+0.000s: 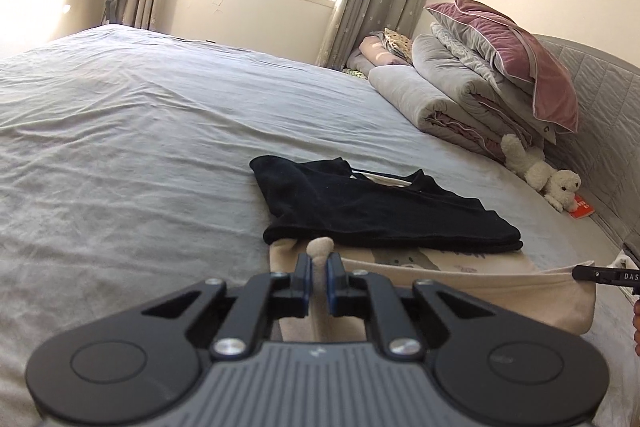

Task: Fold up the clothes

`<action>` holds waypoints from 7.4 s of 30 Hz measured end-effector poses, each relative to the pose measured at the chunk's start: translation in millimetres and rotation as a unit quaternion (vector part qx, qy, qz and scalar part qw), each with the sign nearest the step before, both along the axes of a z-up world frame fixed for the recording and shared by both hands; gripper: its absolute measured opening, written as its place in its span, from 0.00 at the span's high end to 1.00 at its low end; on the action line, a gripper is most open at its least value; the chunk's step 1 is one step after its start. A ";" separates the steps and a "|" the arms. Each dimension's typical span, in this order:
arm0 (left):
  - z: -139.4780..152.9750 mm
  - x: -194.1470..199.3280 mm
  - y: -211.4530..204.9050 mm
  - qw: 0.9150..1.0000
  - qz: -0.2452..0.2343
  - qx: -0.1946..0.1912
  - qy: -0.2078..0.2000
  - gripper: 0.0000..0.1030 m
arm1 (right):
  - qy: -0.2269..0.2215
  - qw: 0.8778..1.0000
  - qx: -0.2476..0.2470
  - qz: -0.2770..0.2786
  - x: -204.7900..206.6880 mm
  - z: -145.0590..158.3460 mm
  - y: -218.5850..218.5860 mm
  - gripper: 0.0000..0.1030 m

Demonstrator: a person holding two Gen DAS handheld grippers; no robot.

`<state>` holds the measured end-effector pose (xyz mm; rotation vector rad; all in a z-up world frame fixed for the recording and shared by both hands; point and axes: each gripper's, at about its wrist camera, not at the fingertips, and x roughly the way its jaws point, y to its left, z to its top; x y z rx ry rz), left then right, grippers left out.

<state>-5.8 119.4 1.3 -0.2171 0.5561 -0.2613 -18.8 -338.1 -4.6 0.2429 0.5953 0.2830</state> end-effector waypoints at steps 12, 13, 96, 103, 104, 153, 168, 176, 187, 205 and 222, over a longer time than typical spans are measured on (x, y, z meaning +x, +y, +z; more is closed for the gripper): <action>-11.5 55.3 -5.0 0.998 0.042 0.028 0.040 0.92 | 0.014 0.997 -0.048 -0.065 62.1 -3.3 27.4 0.90; -14.0 58.7 -4.6 0.998 0.044 0.026 0.042 0.92 | 0.014 0.996 -0.055 -0.070 65.5 -5.7 29.5 0.90; -17.4 45.8 7.2 0.991 0.040 -0.038 0.122 0.55 | 0.072 0.992 0.066 -0.085 36.8 0.5 2.6 0.71; -17.4 58.3 -1.7 0.993 0.041 -0.034 0.108 0.63 | 0.123 0.988 0.070 -0.067 45.6 15.0 -3.5 0.54; -17.5 59.4 -2.3 0.993 0.041 -0.036 0.108 0.63 | 0.130 0.987 0.074 -0.062 42.3 17.1 -6.7 0.54; -35.3 43.4 -90.0 0.981 -0.046 0.189 -0.004 0.49 | -0.067 0.954 -0.290 0.030 56.0 -40.9 142.9 0.64; -16.4 39.2 -62.1 0.990 -0.022 0.141 -0.022 0.47 | -0.049 0.975 -0.210 -0.056 56.0 -25.3 72.8 0.46; -23.6 56.2 -42.0 0.990 0.061 0.125 0.016 0.47 | -0.030 0.976 -0.197 -0.090 66.4 -31.0 57.7 0.46; -24.1 47.0 -29.1 0.995 0.090 0.052 0.004 0.90 | -0.063 0.983 -0.119 -0.122 54.4 -18.4 49.3 0.93; -11.0 40.5 -52.4 0.994 0.044 0.095 -0.027 0.58 | -0.066 0.981 -0.168 -0.069 51.8 -15.7 85.9 0.77; -29.0 44.7 -73.0 0.993 -0.005 0.117 0.005 0.51 | -0.021 0.988 -0.150 0.012 73.7 -26.5 147.8 0.77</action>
